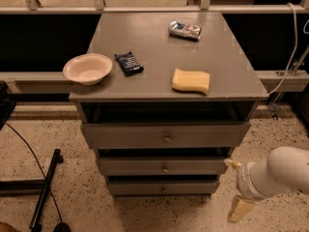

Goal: Open middle drawer

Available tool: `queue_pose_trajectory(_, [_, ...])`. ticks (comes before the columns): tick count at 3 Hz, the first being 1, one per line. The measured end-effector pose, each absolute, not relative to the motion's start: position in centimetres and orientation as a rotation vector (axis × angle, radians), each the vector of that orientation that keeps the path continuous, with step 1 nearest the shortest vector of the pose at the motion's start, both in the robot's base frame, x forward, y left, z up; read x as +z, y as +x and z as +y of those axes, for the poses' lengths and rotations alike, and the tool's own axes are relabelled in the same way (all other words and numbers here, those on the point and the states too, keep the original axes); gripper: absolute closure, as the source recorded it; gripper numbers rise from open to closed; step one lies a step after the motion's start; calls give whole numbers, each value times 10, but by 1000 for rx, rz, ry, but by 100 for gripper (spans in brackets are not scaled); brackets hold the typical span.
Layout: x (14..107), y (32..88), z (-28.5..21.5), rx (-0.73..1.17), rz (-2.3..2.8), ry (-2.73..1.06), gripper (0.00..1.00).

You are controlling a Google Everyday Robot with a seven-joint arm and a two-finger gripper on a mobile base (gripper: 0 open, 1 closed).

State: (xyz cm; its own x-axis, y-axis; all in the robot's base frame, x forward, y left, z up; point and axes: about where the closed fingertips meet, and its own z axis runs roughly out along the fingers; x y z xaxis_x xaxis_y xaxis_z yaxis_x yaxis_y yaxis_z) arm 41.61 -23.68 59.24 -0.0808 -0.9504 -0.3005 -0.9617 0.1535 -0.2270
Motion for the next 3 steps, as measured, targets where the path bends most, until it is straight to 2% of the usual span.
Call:
queue_pose_trajectory(1, [565, 421, -233, 259, 1977, -1815, 0])
queue_pose_trajectory(2, [543, 423, -221, 370, 1815, -1848, 0])
queue_pose_trajectory(3, [528, 425, -206, 396, 1663, -1865, 0])
